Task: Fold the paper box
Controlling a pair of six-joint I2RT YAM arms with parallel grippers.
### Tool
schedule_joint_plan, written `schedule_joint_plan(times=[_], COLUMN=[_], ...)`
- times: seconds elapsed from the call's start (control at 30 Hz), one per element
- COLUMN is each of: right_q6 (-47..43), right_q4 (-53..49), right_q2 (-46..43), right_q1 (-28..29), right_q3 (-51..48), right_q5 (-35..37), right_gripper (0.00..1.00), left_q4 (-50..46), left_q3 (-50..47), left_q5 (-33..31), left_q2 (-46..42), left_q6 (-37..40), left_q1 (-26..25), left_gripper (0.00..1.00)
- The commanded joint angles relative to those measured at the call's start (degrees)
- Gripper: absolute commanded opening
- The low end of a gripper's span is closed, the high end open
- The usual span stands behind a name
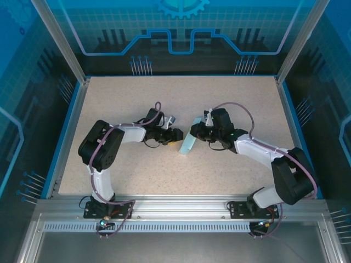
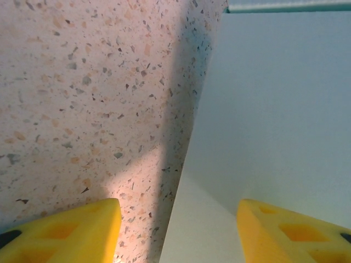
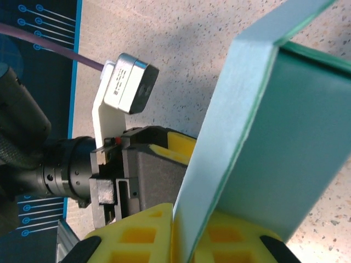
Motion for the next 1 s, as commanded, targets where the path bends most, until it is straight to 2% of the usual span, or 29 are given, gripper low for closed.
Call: schedule_joint_plan(times=[0.0,0.17,0.27,0.43,0.57,0.67,0.73,0.97], right_q6=[-1.56,-1.8,-2.07,-2.42,-2.51,-2.61,-2.7,-2.59], right_q4=[-4.28,-5.02,-5.24,-5.37,-5.21,-4.96,-4.86,-4.32], right_q2=[2.25,3.18,3.66,4.61,5.0,5.11,5.33,5.4], right_q1=[0.27,-0.77,-1.22,-1.64,-1.83,-1.93,-2.02,-2.1], right_q3=[0.78,1.02,1.45,2.24,2.78,2.94,2.99,2.82], right_q5=[4.8,5.62,5.57,5.06,4.76,4.66,4.54,4.3], right_gripper=[0.14,0.14,0.13,0.13,0.13,0.13,0.13,0.13], left_q4=[-1.14,-3.12,-3.3,-0.02,8.42,14.87,16.53,19.67], left_q3=[0.84,0.83,-0.33,-7.05,-15.99,-21.89,-23.38,-22.63], left_q5=[-3.28,-7.36,-11.88,-21.77,-22.67,-23.94,-27.52,-35.29], left_q2=[0.36,-1.77,-4.58,-14.9,-24.82,-31.01,-33.31,-31.75], left_q6=[0.17,1.45,2.04,3.03,4.65,9.12,12.42,21.22], left_q1=[0.03,0.55,0.85,0.94,0.12,-4.15,-8.25,-17.28], left_gripper=[0.61,0.64,0.65,0.72,0.74,0.73,0.78,0.85])
